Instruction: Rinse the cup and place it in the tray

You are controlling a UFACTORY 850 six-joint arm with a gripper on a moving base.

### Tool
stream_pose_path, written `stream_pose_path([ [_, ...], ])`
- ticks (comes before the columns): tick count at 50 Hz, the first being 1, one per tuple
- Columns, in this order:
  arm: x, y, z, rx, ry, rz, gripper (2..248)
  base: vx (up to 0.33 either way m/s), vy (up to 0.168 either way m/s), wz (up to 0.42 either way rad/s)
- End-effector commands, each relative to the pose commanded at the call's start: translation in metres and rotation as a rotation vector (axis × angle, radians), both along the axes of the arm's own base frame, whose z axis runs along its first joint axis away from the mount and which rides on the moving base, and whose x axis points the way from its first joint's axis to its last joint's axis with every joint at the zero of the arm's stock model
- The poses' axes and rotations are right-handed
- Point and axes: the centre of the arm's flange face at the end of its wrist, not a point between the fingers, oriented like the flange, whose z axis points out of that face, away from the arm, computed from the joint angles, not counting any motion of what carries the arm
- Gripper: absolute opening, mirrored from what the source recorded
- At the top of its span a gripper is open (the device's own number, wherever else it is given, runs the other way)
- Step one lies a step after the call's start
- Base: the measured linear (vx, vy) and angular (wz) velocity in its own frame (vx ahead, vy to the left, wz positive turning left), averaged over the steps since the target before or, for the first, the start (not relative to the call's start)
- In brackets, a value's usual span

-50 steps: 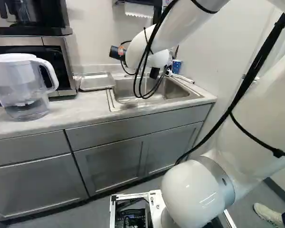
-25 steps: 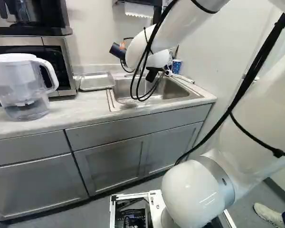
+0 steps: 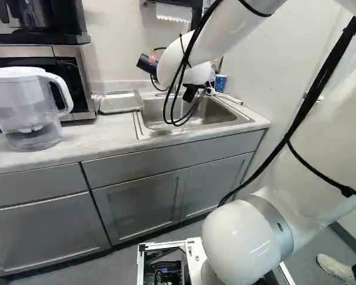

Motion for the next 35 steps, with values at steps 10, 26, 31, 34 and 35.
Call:
stream_pose_path([
  [10, 0.0, 0.0, 0.0, -0.093, -0.03, 0.017, 121, 0.0, 0.0, 0.0],
  [26, 0.0, 0.0, 0.0, -0.25, -0.08, 0.046, 121, 0.0, 0.0, 0.0],
  [31, 0.0, 0.0, 0.0, -0.3, -0.096, 0.055, 121, 0.0, 0.0, 0.0],
  [34, 0.0, 0.0, 0.0, -0.329, -0.105, 0.06, 121, 0.0, 0.0, 0.0],
  [35, 0.0, 0.0, 0.0, -0.339, -0.109, 0.062, 121, 0.0, 0.0, 0.0],
])
